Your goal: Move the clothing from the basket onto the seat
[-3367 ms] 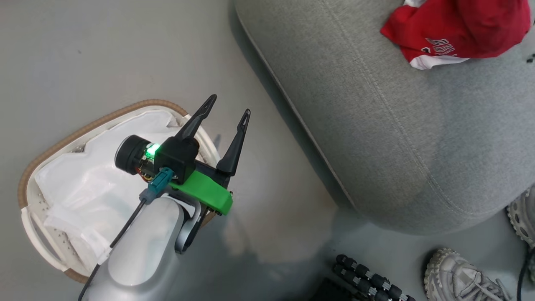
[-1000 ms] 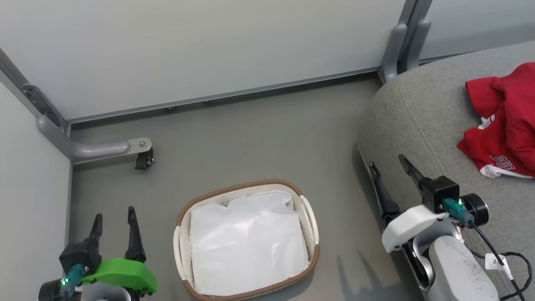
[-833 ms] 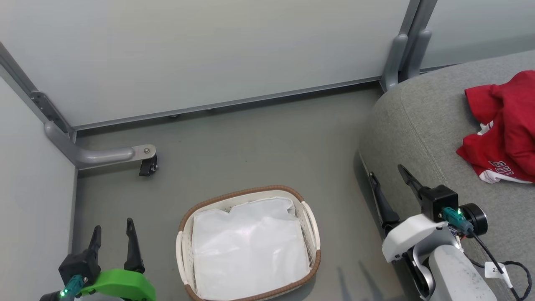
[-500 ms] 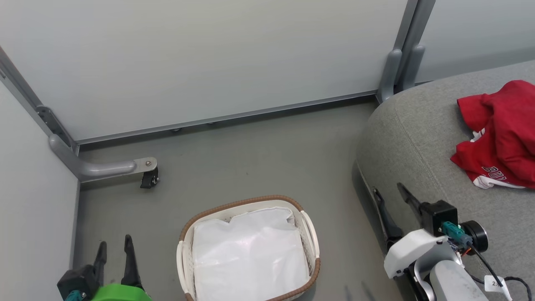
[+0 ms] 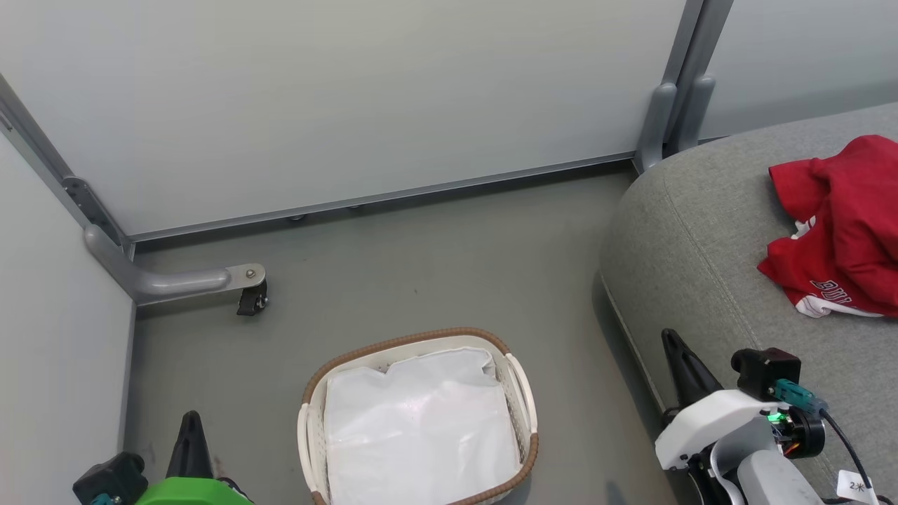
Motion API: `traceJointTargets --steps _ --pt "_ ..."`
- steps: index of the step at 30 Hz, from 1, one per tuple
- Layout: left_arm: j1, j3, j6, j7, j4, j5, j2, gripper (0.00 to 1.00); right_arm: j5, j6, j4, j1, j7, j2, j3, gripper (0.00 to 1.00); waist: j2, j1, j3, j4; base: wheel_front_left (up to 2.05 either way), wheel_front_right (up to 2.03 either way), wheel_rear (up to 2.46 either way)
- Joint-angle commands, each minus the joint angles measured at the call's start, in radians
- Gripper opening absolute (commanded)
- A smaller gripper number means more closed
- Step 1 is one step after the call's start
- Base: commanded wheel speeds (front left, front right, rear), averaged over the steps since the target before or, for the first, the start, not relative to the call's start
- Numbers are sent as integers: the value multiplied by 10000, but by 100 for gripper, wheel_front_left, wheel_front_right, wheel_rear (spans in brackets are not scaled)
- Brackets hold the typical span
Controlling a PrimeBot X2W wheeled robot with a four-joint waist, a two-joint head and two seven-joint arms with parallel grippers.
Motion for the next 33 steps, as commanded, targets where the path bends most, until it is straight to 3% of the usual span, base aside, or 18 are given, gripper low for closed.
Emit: traceJointTargets --steps 1,33 --pt "-219 16 -44 99 -247 -443 48 0 525 -2 -261 -36 106 -38 -90 0 0 1 -3 5 0 0 0" --pt "-528 84 -134 1303 -1012 -4952 89 0 5539 -5 -1137 325 1318 -71 -723 0 0 1 -63 98 0 0 0"
